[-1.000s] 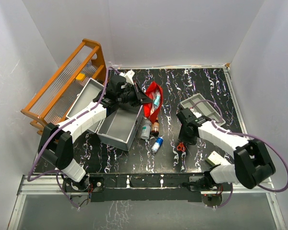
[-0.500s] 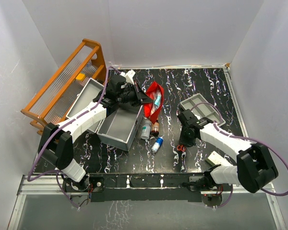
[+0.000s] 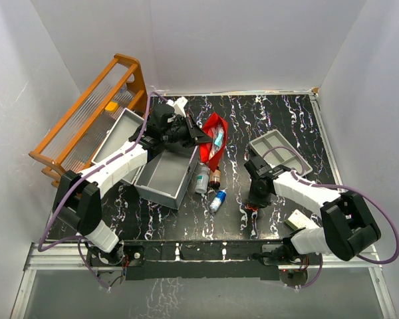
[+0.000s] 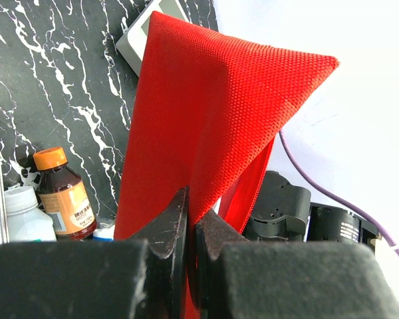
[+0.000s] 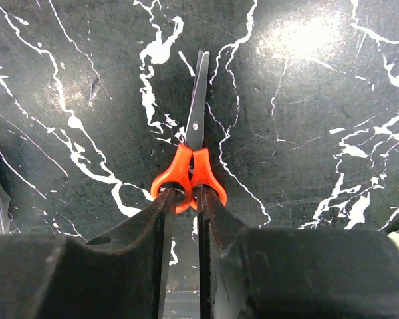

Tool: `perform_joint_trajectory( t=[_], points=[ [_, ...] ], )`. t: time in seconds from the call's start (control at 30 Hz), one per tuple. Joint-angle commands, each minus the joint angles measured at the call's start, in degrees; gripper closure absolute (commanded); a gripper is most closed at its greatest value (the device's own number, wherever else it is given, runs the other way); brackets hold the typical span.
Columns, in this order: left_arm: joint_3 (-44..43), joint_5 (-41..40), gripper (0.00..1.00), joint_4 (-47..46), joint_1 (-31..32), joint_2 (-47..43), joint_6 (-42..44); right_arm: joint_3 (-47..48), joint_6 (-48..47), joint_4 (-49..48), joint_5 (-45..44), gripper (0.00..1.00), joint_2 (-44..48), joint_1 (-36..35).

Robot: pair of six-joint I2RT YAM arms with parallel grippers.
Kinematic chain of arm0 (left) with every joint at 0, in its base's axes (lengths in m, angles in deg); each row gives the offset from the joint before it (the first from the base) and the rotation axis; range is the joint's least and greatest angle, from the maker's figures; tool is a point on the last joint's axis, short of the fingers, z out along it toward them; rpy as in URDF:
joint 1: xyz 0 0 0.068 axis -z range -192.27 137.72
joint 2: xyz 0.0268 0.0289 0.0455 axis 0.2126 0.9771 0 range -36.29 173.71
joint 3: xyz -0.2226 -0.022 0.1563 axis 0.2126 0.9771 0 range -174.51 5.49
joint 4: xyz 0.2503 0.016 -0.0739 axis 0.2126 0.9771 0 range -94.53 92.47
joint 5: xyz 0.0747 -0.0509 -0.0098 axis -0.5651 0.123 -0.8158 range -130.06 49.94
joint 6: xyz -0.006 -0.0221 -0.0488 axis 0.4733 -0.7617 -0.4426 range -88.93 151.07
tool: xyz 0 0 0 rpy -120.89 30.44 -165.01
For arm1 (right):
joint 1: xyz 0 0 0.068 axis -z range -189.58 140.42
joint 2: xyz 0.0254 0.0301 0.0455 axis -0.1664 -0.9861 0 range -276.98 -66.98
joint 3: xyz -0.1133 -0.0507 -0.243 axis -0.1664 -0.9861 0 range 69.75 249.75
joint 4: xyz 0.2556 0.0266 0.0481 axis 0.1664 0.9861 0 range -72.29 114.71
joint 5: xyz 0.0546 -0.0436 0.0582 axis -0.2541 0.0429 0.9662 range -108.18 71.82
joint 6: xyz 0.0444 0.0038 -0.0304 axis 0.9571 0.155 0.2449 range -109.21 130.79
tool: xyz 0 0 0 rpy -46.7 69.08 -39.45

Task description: Organize the medicine kit

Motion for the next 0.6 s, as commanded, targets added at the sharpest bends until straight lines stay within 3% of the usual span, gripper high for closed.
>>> perform_joint_trajectory(
  t=[0.0,0.2,0.3,0.4,0.57],
  points=[
    [-1.89,1.91,1.0,-2.16,-0.22,-0.45,-0.37,-0.26,-0.87,-3.34,-1.48,0.8,-1.79,-0.28],
    [-1.8,1.69,1.0,-1.95,-0.24,-0.65,-0.2,0.04,-1.16,-3.54,-2.88,0.8,-3.01,-0.3],
    [-1.87,1.76,1.0,-2.13,-0.24,-0.48,-0.26,-0.39,-1.12,-3.82,-3.45,0.86,-3.15,-0.29],
    [-2.07,1.94,1.0,-2.25,-0.23,-0.25,-0.35,-0.81,-0.87,-4.38,-3.73,0.99,-2.86,-0.29],
    [-2.16,2.33,1.0,-2.83,-0.18,0.27,-1.09,-0.96,-0.73,-6.88,-2.95,1.0,1.44,-0.25]
  ],
)
